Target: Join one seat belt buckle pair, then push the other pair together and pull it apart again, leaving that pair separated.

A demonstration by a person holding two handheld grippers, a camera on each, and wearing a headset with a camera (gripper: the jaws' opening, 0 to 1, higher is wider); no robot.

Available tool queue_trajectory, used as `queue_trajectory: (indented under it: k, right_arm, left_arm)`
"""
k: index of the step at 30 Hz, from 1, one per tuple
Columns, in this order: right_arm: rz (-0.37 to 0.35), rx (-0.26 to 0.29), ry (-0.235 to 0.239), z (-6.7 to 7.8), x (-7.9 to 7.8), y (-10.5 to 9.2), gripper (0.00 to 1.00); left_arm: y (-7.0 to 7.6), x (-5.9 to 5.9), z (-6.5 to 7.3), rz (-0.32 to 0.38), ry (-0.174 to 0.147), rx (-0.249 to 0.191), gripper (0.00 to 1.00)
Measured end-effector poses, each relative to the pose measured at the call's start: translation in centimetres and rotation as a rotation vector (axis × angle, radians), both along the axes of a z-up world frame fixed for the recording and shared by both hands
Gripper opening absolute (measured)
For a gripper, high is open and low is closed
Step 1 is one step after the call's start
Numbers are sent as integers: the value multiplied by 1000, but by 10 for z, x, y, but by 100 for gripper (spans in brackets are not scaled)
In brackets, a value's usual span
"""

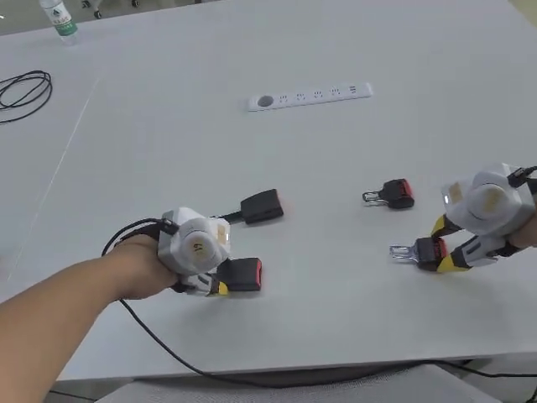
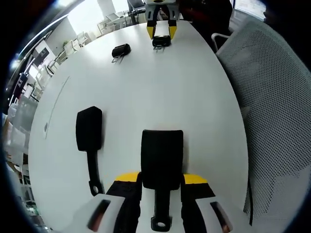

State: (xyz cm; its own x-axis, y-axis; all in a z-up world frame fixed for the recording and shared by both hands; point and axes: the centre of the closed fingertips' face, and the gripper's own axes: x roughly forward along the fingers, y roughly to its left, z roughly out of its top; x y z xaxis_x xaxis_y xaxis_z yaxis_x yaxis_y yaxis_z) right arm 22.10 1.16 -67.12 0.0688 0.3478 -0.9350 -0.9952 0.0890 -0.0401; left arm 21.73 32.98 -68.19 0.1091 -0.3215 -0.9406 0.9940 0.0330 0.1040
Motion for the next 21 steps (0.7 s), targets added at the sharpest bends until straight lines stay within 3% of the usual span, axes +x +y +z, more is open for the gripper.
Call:
queue_trajectory:
  k: [2,5,7,13,15,21]
  right_arm:
    - [13,-29,-2,-3,-1,0,34]
    - [70,-87,-23,-9,-2,-2,34]
    - [86,-105,-30,-10,-3,-2,34]
    - [75,-98,-14,-11,1,-6,34]
    - [45,-76,-8,-12,3,-6,34]
    - [54,-66,-9,-15,3,-5,34]
  left_arm:
    - [2,-1,-3,-29,-15,22,32]
    - [2,1,-4,15,3,24,31]
    - [2,0,-4,0,-1,33,31]
    - [2,0,-4,-4,-14,55,30]
    - [2,0,-4,-4,-12,59,31]
    - [2,0,-4,-5,-2,61,31]
